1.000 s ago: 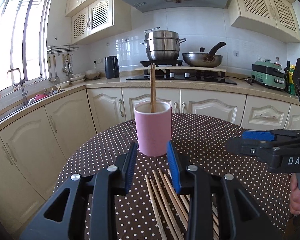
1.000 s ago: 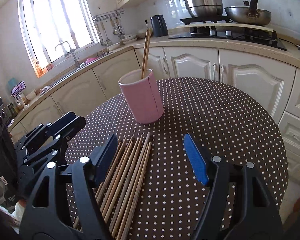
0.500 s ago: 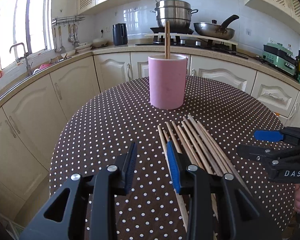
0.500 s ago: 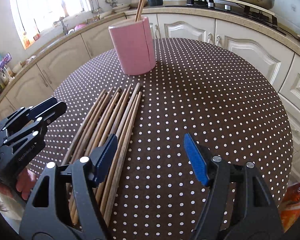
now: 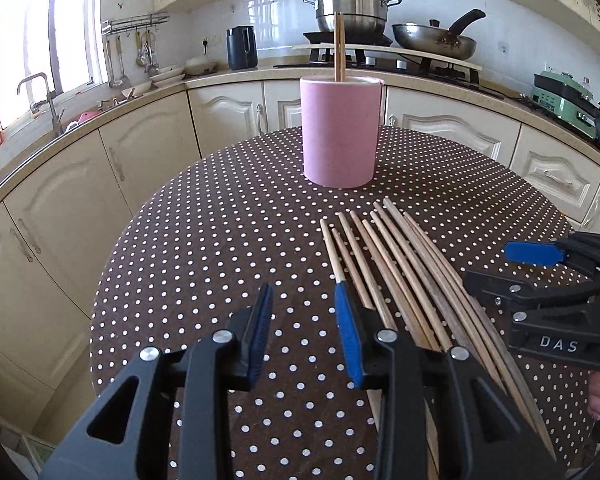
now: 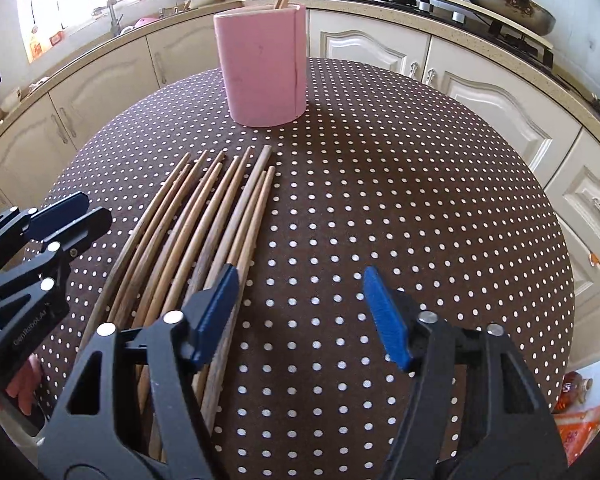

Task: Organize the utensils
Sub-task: 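Grasp one chopstick with the right gripper while the left gripper grasps another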

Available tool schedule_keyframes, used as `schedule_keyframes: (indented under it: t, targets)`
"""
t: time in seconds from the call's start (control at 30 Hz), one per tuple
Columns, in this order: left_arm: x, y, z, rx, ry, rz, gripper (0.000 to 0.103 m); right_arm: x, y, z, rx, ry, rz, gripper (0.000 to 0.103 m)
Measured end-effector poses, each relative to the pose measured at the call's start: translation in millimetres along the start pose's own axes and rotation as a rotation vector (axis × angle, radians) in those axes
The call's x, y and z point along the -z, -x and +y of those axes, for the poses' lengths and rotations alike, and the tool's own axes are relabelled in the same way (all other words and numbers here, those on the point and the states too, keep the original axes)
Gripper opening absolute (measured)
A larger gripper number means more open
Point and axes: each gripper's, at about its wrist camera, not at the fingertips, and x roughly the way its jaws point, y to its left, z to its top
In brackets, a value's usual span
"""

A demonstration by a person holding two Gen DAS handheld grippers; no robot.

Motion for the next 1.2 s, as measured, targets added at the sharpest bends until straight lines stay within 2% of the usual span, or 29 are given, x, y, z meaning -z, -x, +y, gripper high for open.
schedule_keyframes:
  t: [0.07,0.2,0.3,0.33,0.4,0.43,0.47,0.63,0.73,0.83,0.9,1.03,1.2]
  targets:
    - [-2,-2,1,0.002,0.011,0.010,0.032,-3,-1,5,0.000,0.014,0.007,0.052]
    - [-2,-5,3,0.007,0.020,0.023,0.032,-5,-7,12,0.016,0.027,0.034,0.046]
    - [-2,-6,2,0.014,0.016,0.031,0.032,-6,-11,17,0.014,0.021,0.019,0.042]
    - [-2,-7,1,0.014,0.013,0.035,0.032,-6,-12,17,0.013,0.019,0.015,0.033]
    - [-2,-8,1,0.014,0.012,0.046,0.032,-7,-14,16,0.009,0.019,0.008,0.023]
    - [-2,-9,0,0.015,0.015,0.054,0.033,-7,-15,15,0.005,0.014,0.003,0.013]
    - [-2,-11,0,0.019,0.019,0.064,0.033,-9,-16,11,0.003,0.000,-0.002,0.009]
    - [-5,-23,-4,0.018,0.013,0.124,0.039,-10,-15,-5,-0.055,-0.076,-0.018,0.007]
    - [-8,-27,-6,0.026,0.022,0.139,0.047,-11,-15,-14,-0.091,-0.105,-0.018,0.007]
    - [-11,-29,-7,0.020,0.028,0.151,0.048,-12,-16,-17,-0.110,-0.121,-0.018,0.007]
    - [-12,-28,-5,0.050,0.047,0.159,0.048,-12,-15,-18,-0.120,-0.129,-0.018,0.007]
    - [-16,-29,7,0.157,0.125,0.176,0.048,-10,-15,-21,-0.136,-0.142,-0.018,0.007]
    - [-19,-30,7,0.182,0.143,0.192,0.048,-10,-12,-23,-0.143,-0.147,-0.019,0.007]
